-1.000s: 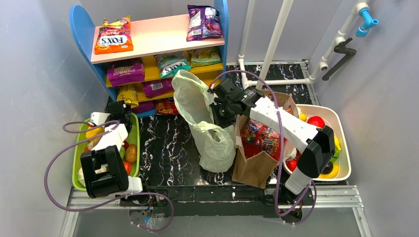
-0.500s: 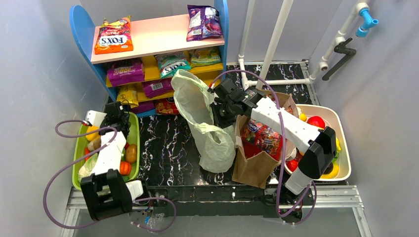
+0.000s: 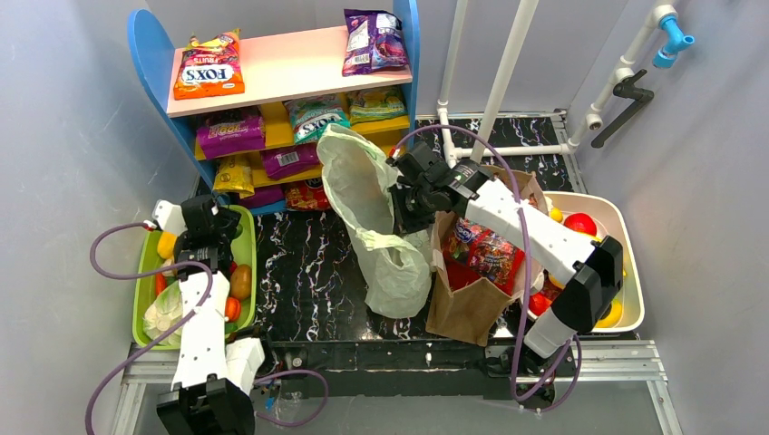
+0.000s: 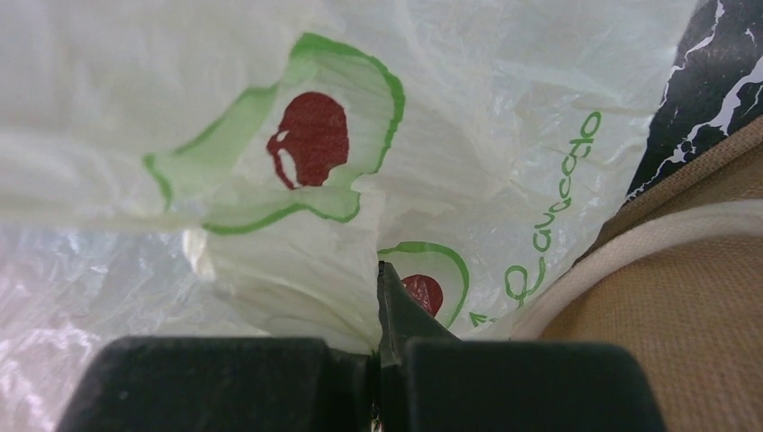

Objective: Place the food into the grocery bag and tie it

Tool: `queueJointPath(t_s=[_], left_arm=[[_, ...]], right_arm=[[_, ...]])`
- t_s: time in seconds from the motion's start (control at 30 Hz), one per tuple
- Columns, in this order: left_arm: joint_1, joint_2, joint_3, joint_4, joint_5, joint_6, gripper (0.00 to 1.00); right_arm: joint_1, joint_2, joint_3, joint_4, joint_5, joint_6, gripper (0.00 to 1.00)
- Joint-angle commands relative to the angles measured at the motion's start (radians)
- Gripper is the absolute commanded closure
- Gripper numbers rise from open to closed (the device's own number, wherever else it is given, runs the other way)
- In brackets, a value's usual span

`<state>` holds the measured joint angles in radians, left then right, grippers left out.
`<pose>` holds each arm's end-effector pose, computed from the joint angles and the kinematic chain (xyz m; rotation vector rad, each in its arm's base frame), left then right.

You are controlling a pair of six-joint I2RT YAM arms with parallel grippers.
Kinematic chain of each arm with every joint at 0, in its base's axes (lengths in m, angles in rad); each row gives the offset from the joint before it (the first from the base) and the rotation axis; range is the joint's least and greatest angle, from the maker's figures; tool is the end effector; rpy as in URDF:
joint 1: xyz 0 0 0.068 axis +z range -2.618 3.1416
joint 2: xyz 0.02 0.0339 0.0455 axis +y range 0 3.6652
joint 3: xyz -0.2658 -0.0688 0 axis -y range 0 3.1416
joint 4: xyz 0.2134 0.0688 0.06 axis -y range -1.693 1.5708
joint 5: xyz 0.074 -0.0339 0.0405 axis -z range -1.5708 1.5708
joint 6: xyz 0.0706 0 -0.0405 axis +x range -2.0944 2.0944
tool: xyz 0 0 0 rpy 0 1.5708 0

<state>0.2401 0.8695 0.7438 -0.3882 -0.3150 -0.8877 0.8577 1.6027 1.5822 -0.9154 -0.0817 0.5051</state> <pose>0.1800 0.0666 0.2800 -1.2558 1.6303 -0.0721 0.2107 0.2524 0.3185 -0.4957 2.5815 0.6274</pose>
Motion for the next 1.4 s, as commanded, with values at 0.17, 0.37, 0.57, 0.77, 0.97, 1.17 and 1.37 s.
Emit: queueJointPath(t_s=[0.17, 0.37, 0.57, 0.77, 0.97, 1.17, 1.37], left_arm=[[0.004, -0.102, 0.037, -0.063, 0.252, 0.153, 1.0], [0.005, -0.181, 0.048, -0.052, 0.437, 0.216, 1.0], [0.005, -0.247, 0.084, -0.052, 0.532, 0.254, 1.0], [0.005, -0.252, 0.141, -0.029, 0.717, 0.315, 1.0], [0.004, -0.255, 0.217, 0.044, 0.993, 0.347, 1.0], [0.0, -0.29, 0.215, 0.158, 1.138, 0.305, 1.0], [-0.042, -0.256, 0.168, 0.274, 1.245, 0.266, 1.0]], right_arm=[[0.004, -0.132, 0.002, 0.093, 0.074, 0.103, 0.99], [0.004, -0.143, 0.0, 0.125, 0.108, 0.141, 0.99], [0.004, -0.132, -0.011, 0.148, 0.093, 0.158, 0.99], [0.004, -0.122, -0.02, 0.158, 0.089, 0.161, 0.99], [0.004, -0.116, -0.019, 0.171, 0.089, 0.163, 0.99], [0.004, -0.098, -0.008, 0.176, 0.053, 0.166, 0.99], [0.004, -0.09, -0.002, 0.176, 0.046, 0.173, 0.99]])
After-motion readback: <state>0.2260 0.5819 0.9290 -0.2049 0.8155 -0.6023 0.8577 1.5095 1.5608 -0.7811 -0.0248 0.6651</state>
